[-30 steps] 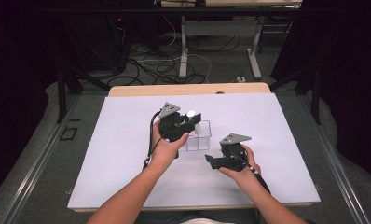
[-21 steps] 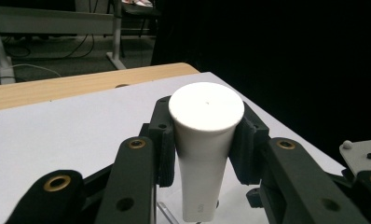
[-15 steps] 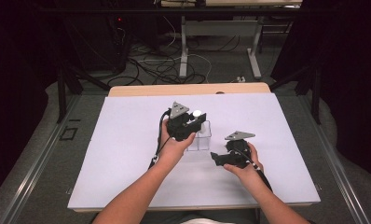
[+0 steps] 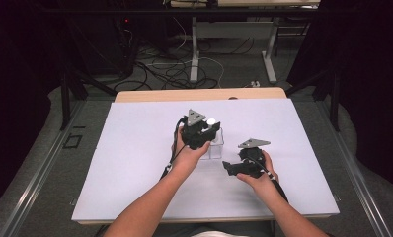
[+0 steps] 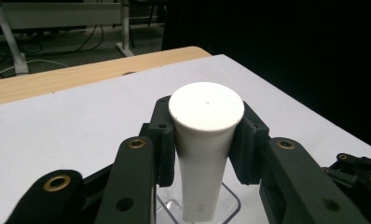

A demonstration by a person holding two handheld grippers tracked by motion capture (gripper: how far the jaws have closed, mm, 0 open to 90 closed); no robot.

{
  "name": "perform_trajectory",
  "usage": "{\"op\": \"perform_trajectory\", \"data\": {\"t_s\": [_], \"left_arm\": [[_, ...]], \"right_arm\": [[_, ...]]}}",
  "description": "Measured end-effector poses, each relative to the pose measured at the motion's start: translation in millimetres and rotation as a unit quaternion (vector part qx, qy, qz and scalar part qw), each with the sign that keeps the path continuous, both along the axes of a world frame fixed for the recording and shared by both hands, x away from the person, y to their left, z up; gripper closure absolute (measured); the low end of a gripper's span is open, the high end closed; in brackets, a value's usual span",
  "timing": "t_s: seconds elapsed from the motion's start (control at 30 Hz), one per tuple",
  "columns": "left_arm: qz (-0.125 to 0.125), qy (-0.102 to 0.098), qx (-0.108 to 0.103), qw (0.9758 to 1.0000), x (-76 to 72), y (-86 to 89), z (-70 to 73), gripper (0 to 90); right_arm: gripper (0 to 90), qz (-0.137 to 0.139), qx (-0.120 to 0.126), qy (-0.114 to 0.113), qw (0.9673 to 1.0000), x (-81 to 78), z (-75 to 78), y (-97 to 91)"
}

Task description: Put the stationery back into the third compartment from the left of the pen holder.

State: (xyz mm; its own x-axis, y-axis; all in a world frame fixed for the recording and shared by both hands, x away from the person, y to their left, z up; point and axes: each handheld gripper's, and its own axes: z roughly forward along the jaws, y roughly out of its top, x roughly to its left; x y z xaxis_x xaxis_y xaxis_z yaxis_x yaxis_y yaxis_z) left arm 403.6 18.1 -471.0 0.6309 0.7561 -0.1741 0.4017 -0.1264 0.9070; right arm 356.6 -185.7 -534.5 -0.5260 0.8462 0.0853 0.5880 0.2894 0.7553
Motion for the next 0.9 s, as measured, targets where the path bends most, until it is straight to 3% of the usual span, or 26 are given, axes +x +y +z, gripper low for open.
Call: {"op": "perform_trajectory", "data": {"t_s": [0.4, 0.9], "left_arm": [[0.0, 0.02, 0.015, 0.9997, 1.1, -5.4, -12.6, 66.7], [-0.011, 0.014, 0.056, 0.9983, 0.1, -12.4, -19.0, 66.6]], "right_arm": [[9.3, 0.002, -0.002, -0.001, 1.0, 1.0, -0.6, -1.5], [9.4, 0.002, 0.002, 0.001, 1.0, 0.9, -0.8, -0.6]]}}
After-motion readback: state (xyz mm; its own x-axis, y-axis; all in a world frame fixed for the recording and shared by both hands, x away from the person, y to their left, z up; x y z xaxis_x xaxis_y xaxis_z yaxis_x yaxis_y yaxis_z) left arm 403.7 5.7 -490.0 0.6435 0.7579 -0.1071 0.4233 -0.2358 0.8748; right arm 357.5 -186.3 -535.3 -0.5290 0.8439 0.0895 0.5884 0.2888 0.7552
